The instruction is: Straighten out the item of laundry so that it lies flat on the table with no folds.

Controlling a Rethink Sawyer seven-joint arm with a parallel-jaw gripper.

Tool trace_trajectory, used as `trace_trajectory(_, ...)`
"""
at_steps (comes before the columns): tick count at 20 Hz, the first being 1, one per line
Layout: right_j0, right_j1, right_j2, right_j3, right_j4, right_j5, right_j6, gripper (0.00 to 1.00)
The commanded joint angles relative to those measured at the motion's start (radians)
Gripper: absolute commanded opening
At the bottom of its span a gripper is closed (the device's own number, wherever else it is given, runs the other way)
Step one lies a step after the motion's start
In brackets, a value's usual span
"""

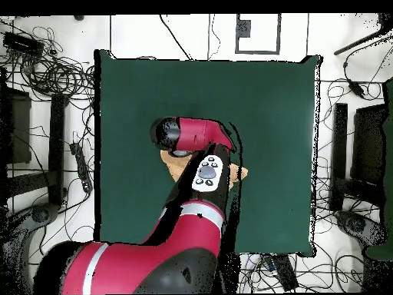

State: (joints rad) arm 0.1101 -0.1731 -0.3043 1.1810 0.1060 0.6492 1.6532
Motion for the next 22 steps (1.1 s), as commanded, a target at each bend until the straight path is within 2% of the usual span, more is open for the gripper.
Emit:
trace_trajectory(1, 0.001, -0.046, 0.023, 0.097, -0.008, -0.146, 0.233, 0.00)
trace_trajectory(7, -0.012, -0.062, 0.048, 0.132, -0.015, -0.235, 0.217, 0.00)
trace_trajectory(14, -0.029, -0.138, 0.074, 0.205, -0.012, -0.201, 0.163, 0.00)
trace_trajectory(22, -0.033, -0.287, 0.123, 0.399, -0.024, -0.215, 0.129, 0.00)
